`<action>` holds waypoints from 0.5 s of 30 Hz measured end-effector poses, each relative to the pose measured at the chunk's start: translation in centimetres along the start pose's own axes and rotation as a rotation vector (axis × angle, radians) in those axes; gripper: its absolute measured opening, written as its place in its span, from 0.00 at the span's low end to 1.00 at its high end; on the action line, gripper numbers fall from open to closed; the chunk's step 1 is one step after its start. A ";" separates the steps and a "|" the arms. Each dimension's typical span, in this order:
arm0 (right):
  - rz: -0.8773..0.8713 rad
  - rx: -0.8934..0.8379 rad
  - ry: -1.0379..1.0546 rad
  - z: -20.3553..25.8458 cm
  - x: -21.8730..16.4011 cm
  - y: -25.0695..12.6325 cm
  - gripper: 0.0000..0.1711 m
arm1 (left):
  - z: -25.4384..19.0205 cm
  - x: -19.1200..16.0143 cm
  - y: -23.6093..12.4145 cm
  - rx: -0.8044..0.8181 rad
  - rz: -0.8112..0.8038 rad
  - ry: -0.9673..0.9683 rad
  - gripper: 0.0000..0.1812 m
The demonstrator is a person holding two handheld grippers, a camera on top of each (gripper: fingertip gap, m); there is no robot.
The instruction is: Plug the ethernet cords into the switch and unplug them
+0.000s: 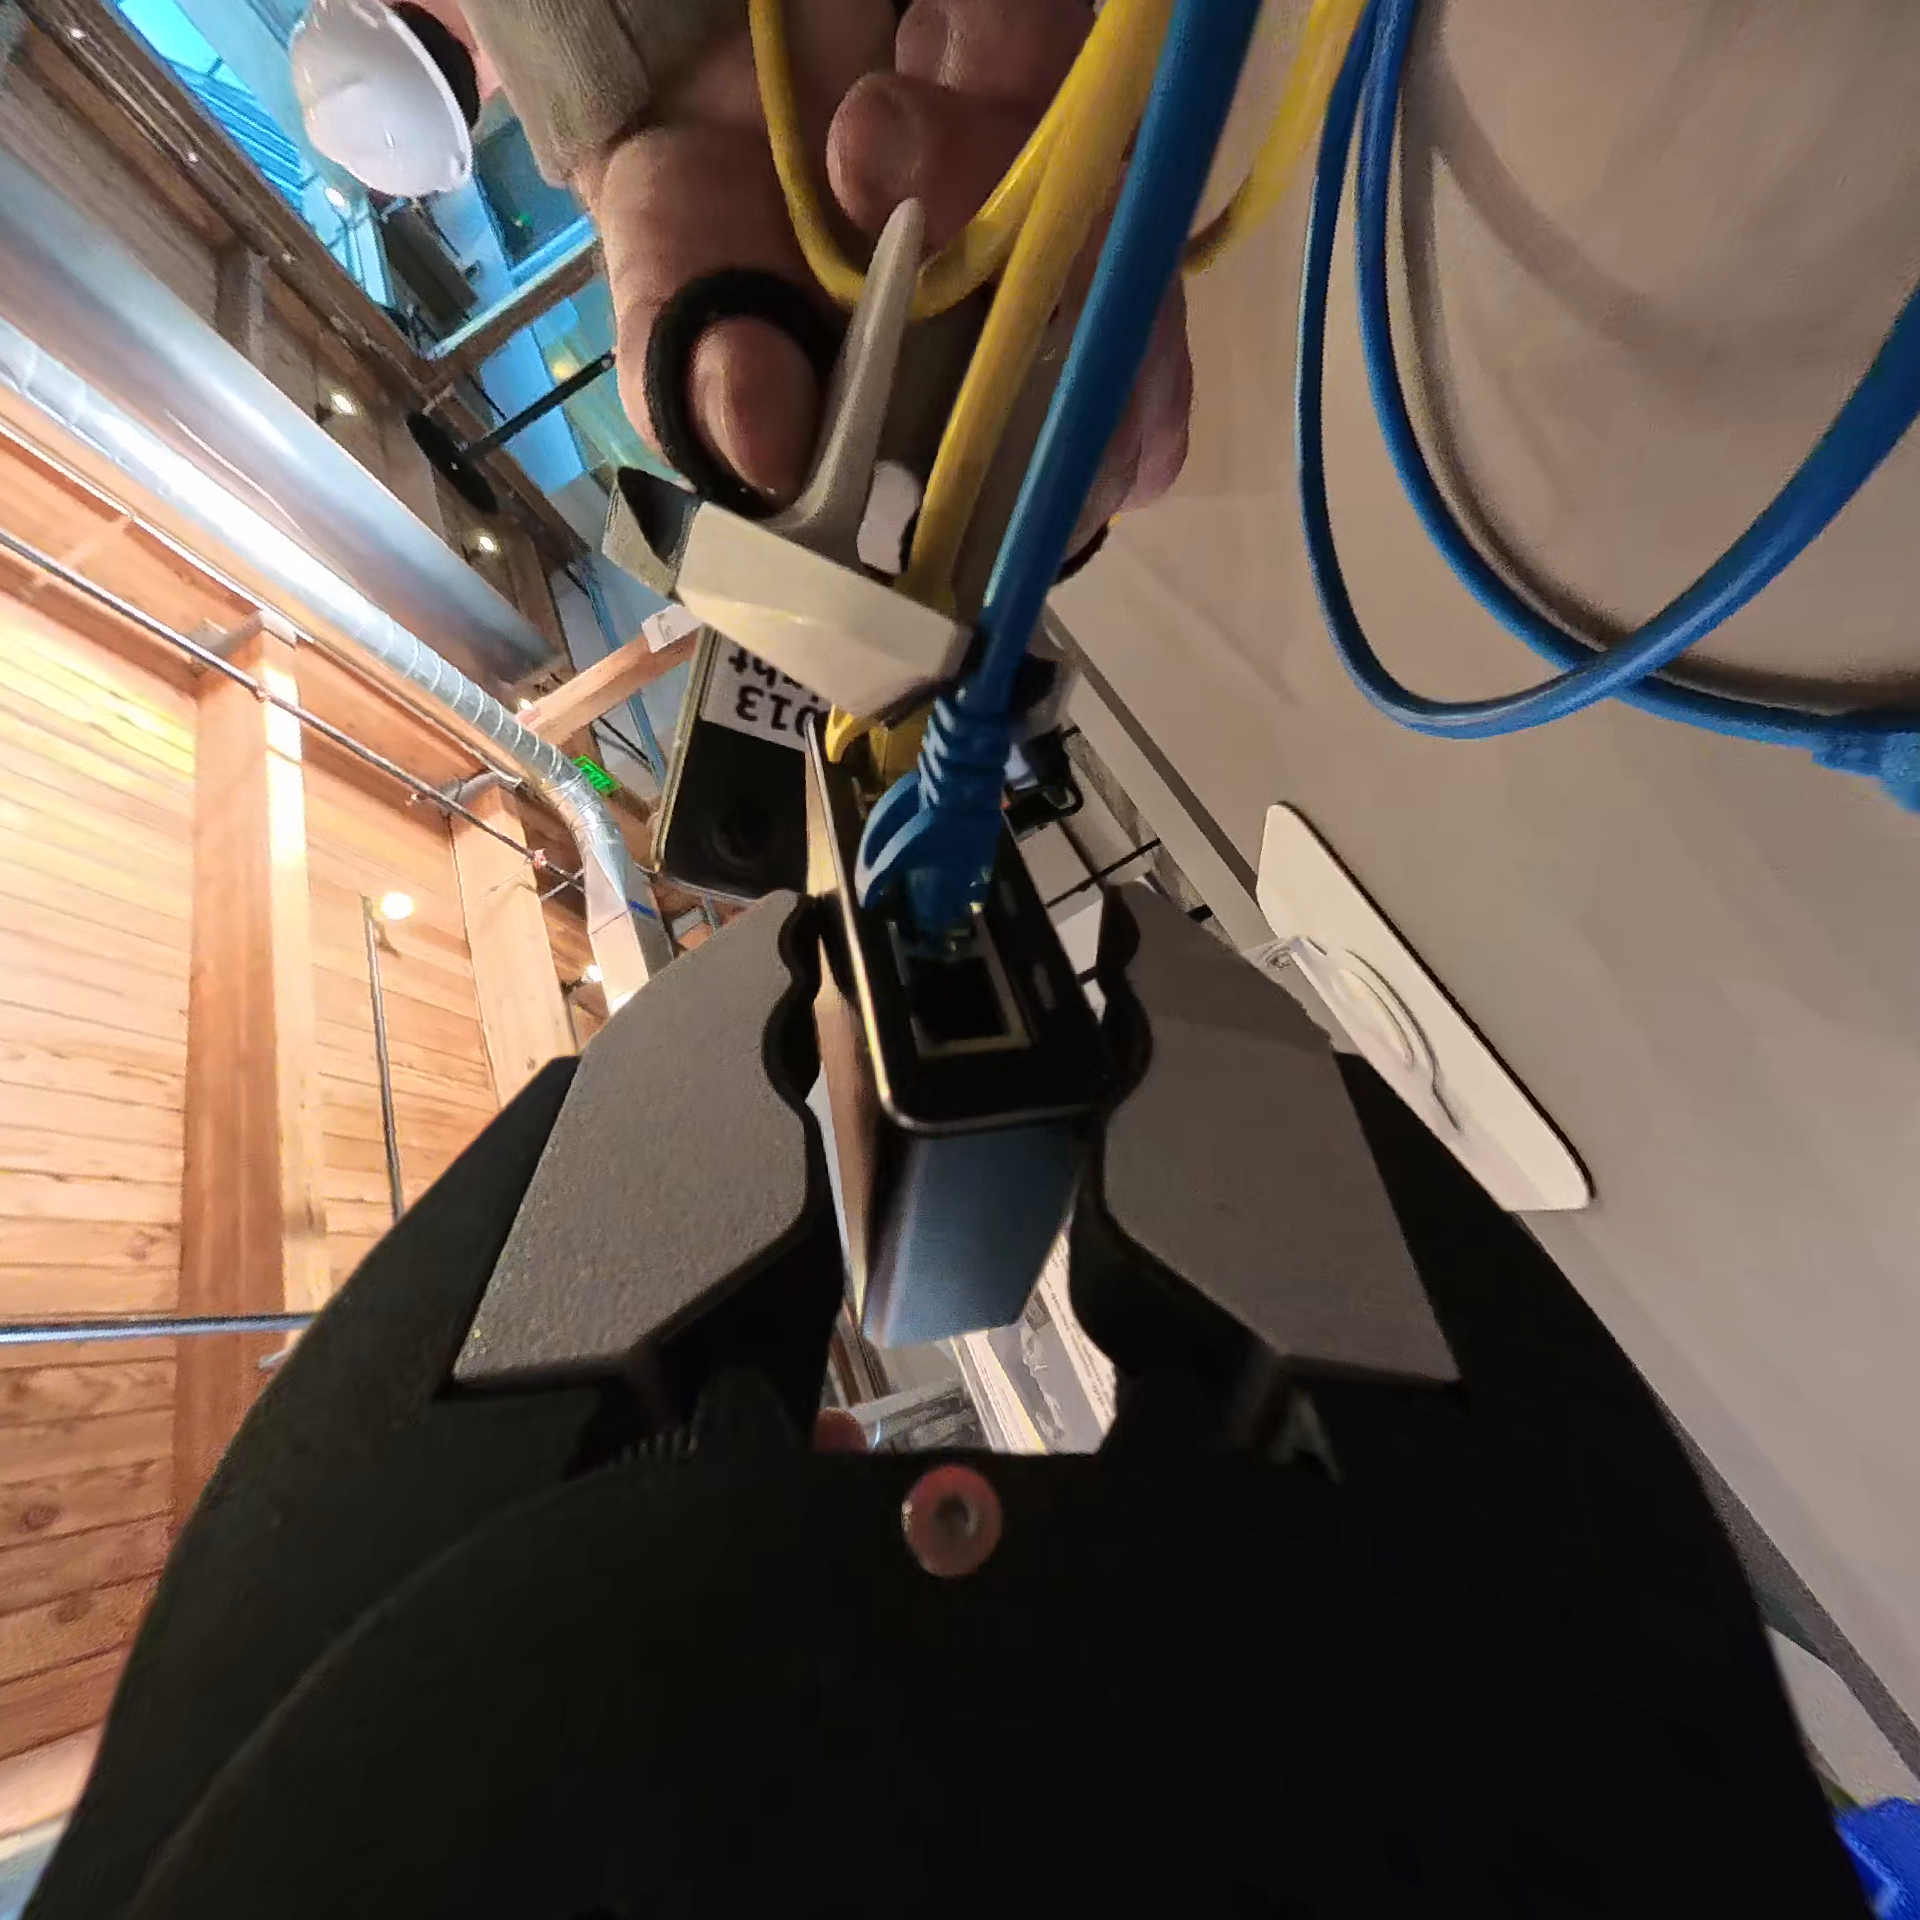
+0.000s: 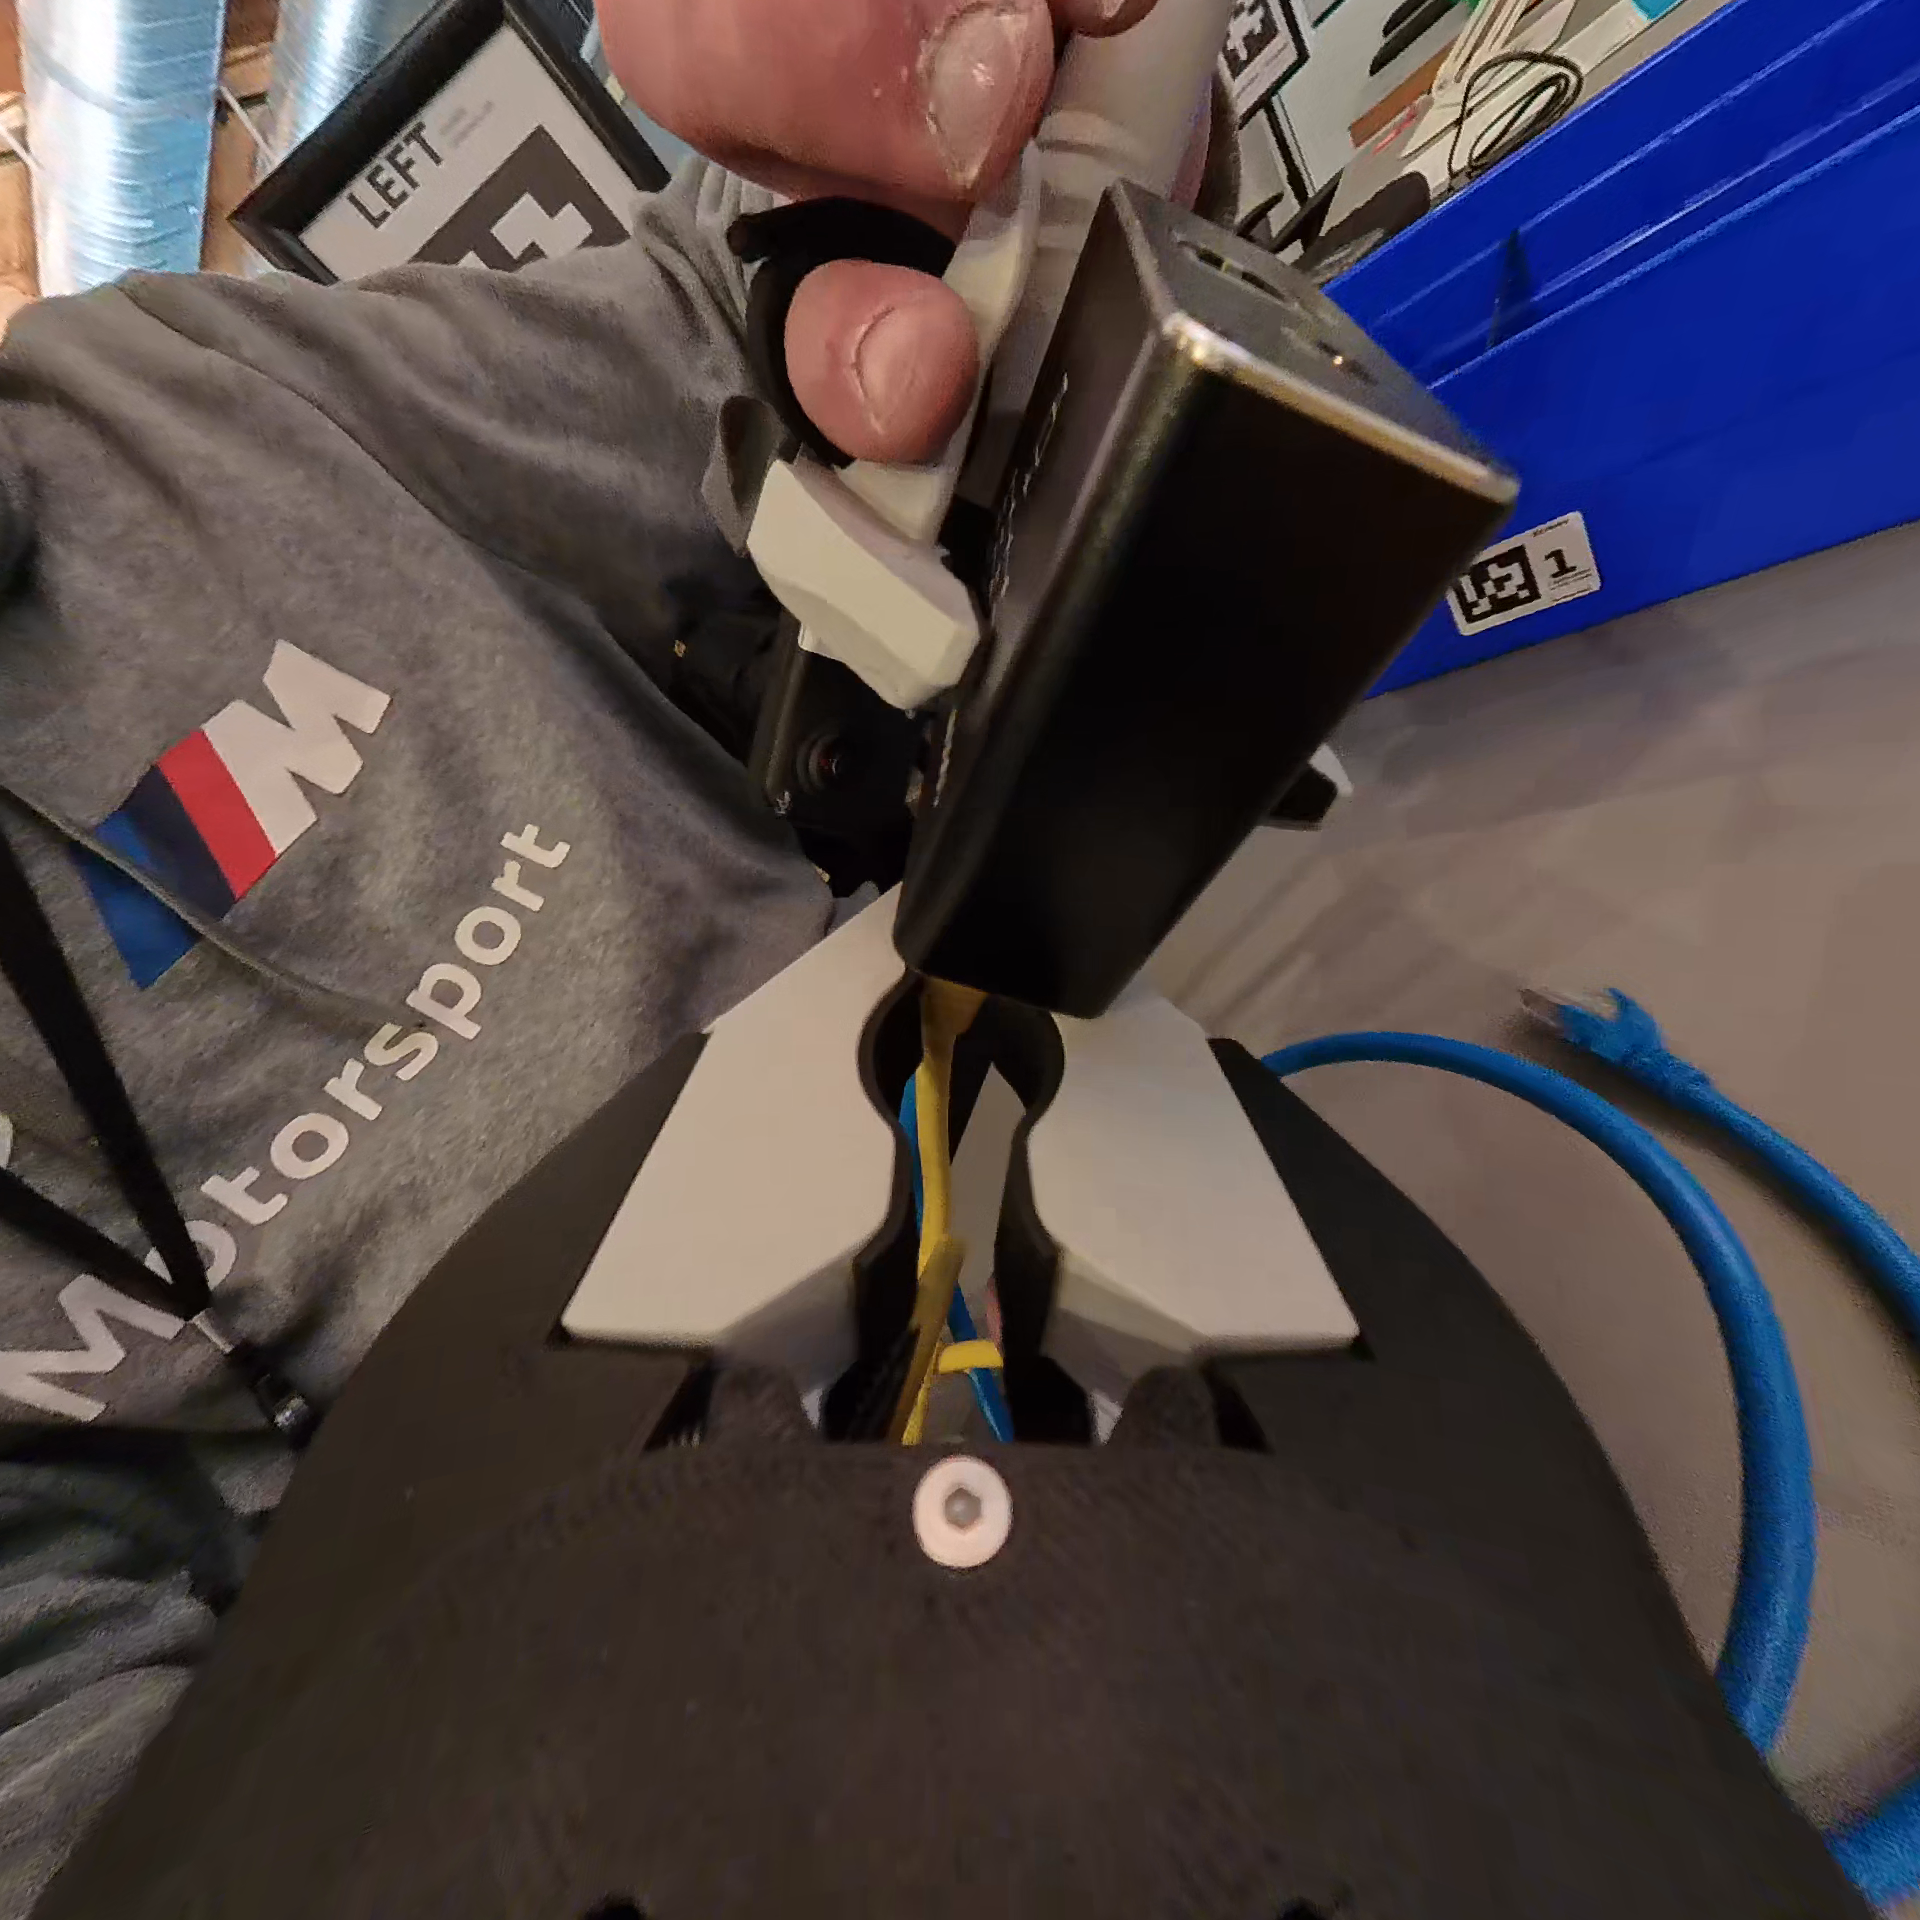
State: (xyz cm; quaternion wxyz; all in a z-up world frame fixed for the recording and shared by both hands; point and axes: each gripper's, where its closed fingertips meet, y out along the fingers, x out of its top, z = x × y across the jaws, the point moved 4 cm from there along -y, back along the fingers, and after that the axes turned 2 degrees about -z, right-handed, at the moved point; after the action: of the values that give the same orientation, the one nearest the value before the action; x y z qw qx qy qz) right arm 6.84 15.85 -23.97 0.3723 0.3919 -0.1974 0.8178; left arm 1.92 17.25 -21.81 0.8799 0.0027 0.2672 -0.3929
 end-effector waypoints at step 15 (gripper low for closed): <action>-0.036 -0.142 -0.087 -0.5 1.0 -1.0 0.14 | -0.2 -1.6 0.4 -0.050 0.108 -0.056 0.23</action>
State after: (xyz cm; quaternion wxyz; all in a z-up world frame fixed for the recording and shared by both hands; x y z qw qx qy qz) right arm 6.90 17.26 -23.41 0.4047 0.4033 -0.2640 0.7771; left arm 1.21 18.68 -21.26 0.9067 -0.0157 0.2518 -0.3379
